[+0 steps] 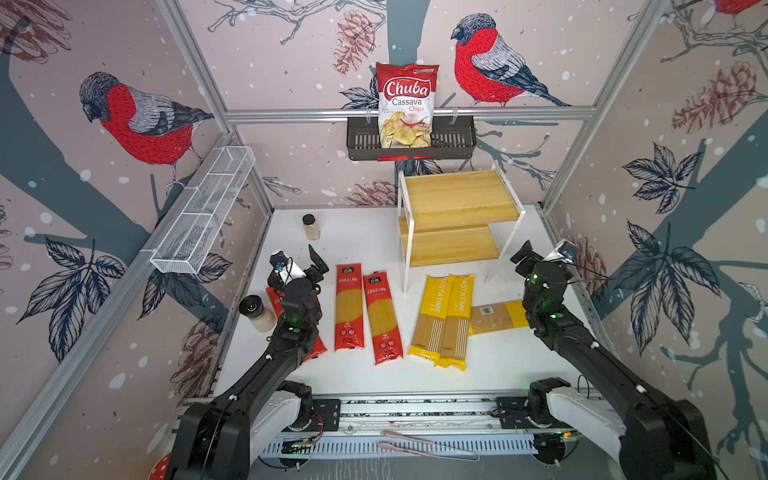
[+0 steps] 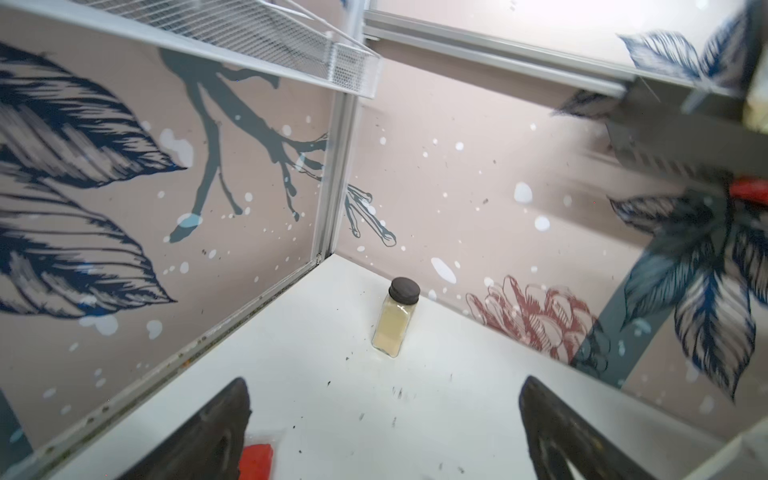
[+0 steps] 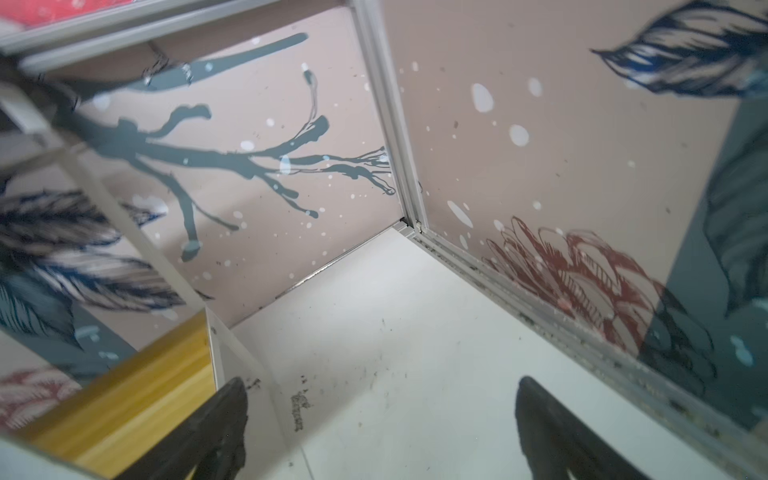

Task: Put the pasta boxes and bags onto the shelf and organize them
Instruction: 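Reach both grippers toward the two yellow PASTATIME packs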

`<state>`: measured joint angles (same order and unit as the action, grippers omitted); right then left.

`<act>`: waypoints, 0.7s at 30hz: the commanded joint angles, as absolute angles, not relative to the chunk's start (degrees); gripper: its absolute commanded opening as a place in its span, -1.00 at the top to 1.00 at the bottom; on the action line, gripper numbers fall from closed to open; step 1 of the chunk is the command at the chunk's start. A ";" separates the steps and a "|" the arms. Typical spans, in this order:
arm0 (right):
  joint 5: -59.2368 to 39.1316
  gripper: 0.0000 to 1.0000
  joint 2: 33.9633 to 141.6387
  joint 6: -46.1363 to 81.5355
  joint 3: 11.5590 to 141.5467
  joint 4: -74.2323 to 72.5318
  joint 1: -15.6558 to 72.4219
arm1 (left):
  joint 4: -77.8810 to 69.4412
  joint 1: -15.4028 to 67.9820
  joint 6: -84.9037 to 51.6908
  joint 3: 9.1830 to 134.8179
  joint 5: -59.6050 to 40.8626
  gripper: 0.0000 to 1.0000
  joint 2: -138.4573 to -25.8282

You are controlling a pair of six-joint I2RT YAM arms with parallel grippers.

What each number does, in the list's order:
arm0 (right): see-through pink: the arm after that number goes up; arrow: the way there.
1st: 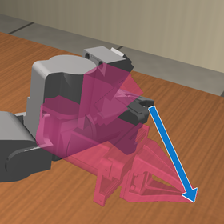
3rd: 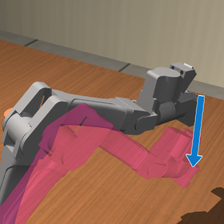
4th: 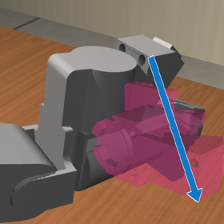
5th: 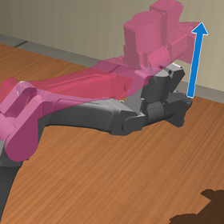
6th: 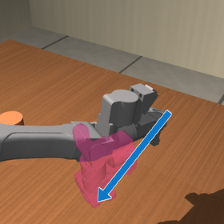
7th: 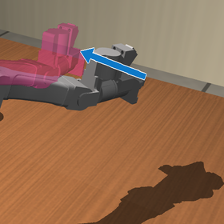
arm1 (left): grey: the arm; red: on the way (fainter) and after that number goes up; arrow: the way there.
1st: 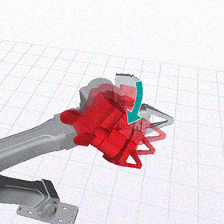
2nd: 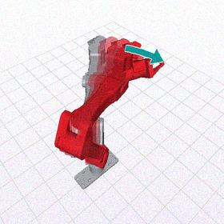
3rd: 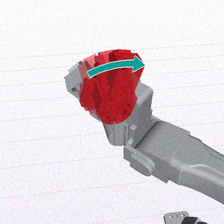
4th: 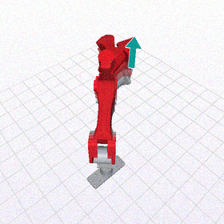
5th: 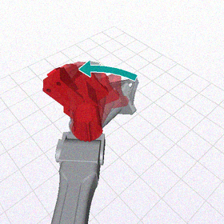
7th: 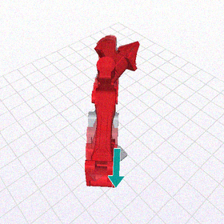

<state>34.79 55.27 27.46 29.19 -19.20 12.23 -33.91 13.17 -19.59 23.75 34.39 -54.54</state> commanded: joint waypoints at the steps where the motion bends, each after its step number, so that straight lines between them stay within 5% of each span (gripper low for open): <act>1: 12.85 -0.99 51.99 41.16 26.96 -9.07 5.33 | -14.22 12.79 -32.21 27.07 26.61 -0.98 -51.79; 4: 2.47 -0.94 49.86 45.51 25.66 -6.64 5.09 | -14.32 11.13 -36.89 26.49 16.25 -0.94 -49.34; 9: 13.14 -0.72 46.12 50.42 28.01 7.98 18.56 | -6.48 9.77 -33.81 30.00 2.32 -0.56 -47.07; 15: 18.67 0.00 42.59 63.71 23.39 10.19 36.72 | 3.43 23.69 -33.92 33.51 8.20 -0.54 -47.43; 21: 27.99 0.26 48.87 70.22 26.96 10.57 56.03 | -1.40 44.52 -38.91 29.80 17.43 -0.59 -50.88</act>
